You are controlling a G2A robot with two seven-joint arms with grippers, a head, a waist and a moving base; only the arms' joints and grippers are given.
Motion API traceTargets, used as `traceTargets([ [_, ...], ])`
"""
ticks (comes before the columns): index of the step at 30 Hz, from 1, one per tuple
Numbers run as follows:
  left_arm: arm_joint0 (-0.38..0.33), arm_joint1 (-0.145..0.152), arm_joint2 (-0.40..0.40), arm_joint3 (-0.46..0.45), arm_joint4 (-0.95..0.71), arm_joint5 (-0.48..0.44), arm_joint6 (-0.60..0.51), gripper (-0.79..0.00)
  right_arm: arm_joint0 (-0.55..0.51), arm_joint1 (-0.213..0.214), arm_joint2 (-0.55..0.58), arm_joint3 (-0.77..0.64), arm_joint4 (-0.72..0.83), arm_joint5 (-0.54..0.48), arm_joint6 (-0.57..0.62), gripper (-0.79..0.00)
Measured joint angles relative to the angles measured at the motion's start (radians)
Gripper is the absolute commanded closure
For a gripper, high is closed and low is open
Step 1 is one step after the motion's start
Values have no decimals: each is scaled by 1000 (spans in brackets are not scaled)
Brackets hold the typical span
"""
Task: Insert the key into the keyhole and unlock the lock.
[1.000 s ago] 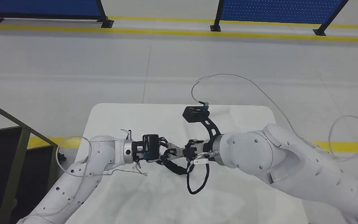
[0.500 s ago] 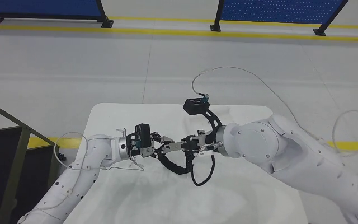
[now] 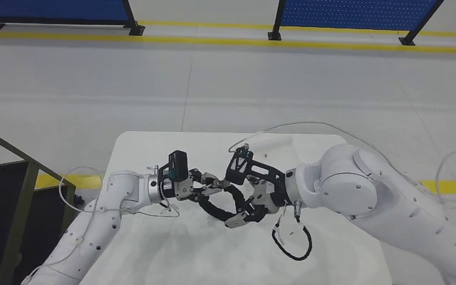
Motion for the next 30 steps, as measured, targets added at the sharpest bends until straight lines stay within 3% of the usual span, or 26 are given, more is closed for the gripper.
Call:
traceTargets([
  [10, -25, 38, -14, -89, -88, 0, -179, 0, -8, 0, -5, 0, -7, 25, -1, -785],
  [16, -18, 58, -23, -80, -165, 0, -228, 0, 8, -2, 14, -39, -142, -30, -13, -785],
  [30, -62, 35, 45, -28, -253, 0, -262, 0, 55, -62, -127, -109, -508, -98, -16, -785],
])
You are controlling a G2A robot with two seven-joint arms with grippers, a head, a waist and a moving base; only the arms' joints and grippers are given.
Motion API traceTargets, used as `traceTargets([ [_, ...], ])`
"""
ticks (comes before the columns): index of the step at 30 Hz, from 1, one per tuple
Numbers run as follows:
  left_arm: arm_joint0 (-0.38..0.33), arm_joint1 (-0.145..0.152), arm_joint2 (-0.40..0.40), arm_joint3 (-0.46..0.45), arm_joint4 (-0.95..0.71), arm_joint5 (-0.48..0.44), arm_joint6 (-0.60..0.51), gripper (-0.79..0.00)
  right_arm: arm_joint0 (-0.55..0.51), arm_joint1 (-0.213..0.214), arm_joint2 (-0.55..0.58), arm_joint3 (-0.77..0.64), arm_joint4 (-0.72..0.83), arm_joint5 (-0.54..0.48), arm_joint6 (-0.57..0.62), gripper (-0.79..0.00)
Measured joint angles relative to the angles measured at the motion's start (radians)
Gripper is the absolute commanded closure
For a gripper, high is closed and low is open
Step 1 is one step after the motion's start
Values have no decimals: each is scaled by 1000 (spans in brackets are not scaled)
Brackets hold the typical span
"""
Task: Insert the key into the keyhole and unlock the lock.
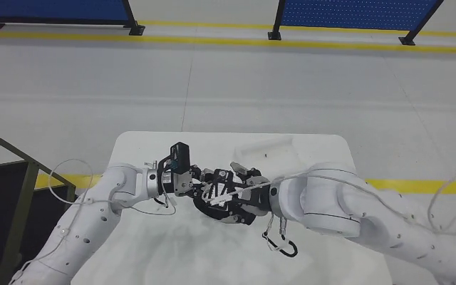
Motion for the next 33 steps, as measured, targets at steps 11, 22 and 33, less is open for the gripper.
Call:
traceTargets([
  [11, -42, -18, 57, 35, -14, 0, 14, 0, 53, -66, -83, 32, -51, 27, 53, -785],
  [22, -70, -26, 88, 44, 25, 0, 61, 0, 94, -118, -117, 69, -37, 57, 140, -785],
  [33, -63, -22, 86, 39, 77, 0, 105, 0, 107, -134, -85, 63, -86, 60, 186, -785],
])
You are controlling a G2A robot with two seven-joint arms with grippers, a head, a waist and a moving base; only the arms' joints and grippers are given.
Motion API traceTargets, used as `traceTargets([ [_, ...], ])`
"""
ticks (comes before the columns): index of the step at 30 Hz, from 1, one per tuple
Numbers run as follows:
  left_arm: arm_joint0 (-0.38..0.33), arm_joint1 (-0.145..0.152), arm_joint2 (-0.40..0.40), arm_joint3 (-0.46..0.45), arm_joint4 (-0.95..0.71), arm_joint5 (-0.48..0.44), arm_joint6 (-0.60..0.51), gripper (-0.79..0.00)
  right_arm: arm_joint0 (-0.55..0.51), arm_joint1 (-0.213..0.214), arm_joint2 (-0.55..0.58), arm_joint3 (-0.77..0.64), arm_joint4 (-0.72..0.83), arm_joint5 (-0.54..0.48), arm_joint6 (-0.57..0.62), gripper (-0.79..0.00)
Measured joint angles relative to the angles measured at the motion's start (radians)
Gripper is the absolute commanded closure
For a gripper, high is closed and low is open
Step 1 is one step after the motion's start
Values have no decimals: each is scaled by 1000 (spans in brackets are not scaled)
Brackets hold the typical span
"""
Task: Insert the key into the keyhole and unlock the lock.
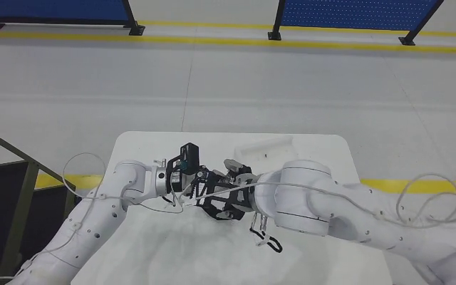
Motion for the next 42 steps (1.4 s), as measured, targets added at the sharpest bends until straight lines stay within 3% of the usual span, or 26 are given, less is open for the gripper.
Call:
traceTargets([
  [9, -4, 11, 23, -21, 34, 0, 10, 0, -2, 12, 32, 15, 12, -230, 57, -785],
  [10, -3, 14, 25, -22, 37, 0, 13, 0, -3, 14, 35, 15, 11, -249, 66, -714],
  [12, -1, 19, 28, -23, 42, 0, 21, 0, -9, 18, 42, 9, 8, -285, 80, -354],
  [13, 0, 22, 30, -24, 43, 0, 25, 0, -11, 20, 46, 1, 5, -297, 81, -274],
  [16, -2, 28, 39, -29, 47, 0, 32, 0, -25, 27, 60, -25, -10, -319, 79, -135],
  [20, -10, 35, 56, -36, 46, 0, 41, 0, -40, 32, 71, -53, -40, -335, 86, -25],
  [24, -22, 41, 73, -36, 45, 0, 51, 0, -51, 33, 73, -73, -71, -347, 77, -58],
  [27, -28, 44, 86, -36, 42, 0, 60, 0, -54, 31, 66, -74, -80, -352, 72, -6],
  [35, -52, 48, 122, -39, 37, 0, 77, 0, -51, 16, 53, -49, -55, -344, 57, 0],
  [42, -76, 48, 153, -34, 35, 0, 91, 0, -74, 10, 75, -28, -19, -255, 29, 0],
])
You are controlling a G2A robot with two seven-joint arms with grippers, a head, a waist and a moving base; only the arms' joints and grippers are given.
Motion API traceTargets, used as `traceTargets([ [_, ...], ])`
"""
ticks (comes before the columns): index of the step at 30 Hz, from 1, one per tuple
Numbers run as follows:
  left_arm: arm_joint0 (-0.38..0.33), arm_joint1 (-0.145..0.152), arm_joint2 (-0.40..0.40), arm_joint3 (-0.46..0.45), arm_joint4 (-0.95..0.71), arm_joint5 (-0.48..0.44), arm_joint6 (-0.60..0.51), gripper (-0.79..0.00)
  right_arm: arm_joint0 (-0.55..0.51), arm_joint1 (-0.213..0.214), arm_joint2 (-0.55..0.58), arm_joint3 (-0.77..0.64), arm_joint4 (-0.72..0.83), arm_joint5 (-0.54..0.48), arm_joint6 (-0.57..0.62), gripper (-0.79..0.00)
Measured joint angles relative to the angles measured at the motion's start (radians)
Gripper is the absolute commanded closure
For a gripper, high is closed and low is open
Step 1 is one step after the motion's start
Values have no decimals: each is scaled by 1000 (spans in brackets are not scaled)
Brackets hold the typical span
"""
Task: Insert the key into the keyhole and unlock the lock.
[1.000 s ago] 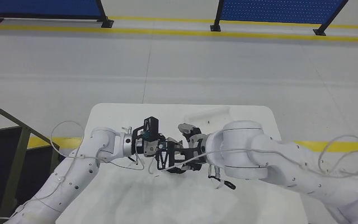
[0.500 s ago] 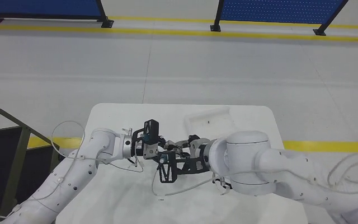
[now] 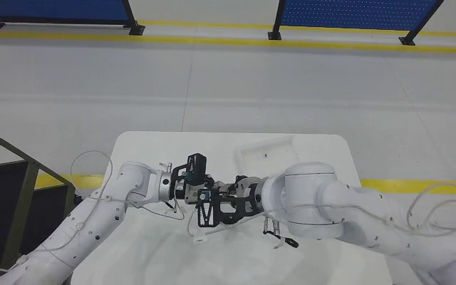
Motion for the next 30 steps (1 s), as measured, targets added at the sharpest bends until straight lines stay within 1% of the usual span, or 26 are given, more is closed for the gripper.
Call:
traceTargets([
  [5, -10, -1, 15, 7, 3, 0, 12, 0, -35, -1, 25, 3, 8, 100, -34, 0],
  [9, -13, -1, 11, 14, 13, 0, 30, 0, -90, 4, 79, 15, 67, 262, -66, 0],
  [10, -12, -1, 8, 14, 16, 0, 36, 0, -100, 6, 93, 18, 81, 287, -70, 0],
  [15, -6, -3, -7, 5, 49, 0, 61, 0, -158, 14, 148, 11, 75, 446, -73, 0],
  [18, 0, -5, -22, 5, 68, 0, 71, 0, -189, 16, 166, -1, 71, 523, -74, 0],
  [23, 18, -4, -51, 4, 93, 8, 85, 0, -232, 19, 200, -13, 92, 588, -80, 0],
  [24, 23, -4, -57, 2, 99, 9, 87, 0, -240, 19, 206, -13, 102, 590, -79, -139],
  [25, 26, -4, -62, 0, 104, 10, 88, 0, -245, 20, 211, -12, 108, 588, -79, -385],
  [26, 29, -4, -66, -2, 110, 12, 88, 0, -249, 20, 216, -12, 113, 584, -80, -785],
  [30, 43, -4, -87, -11, 137, 21, 86, 0, -274, 23, 254, -13, 155, 573, -101, -785],
])
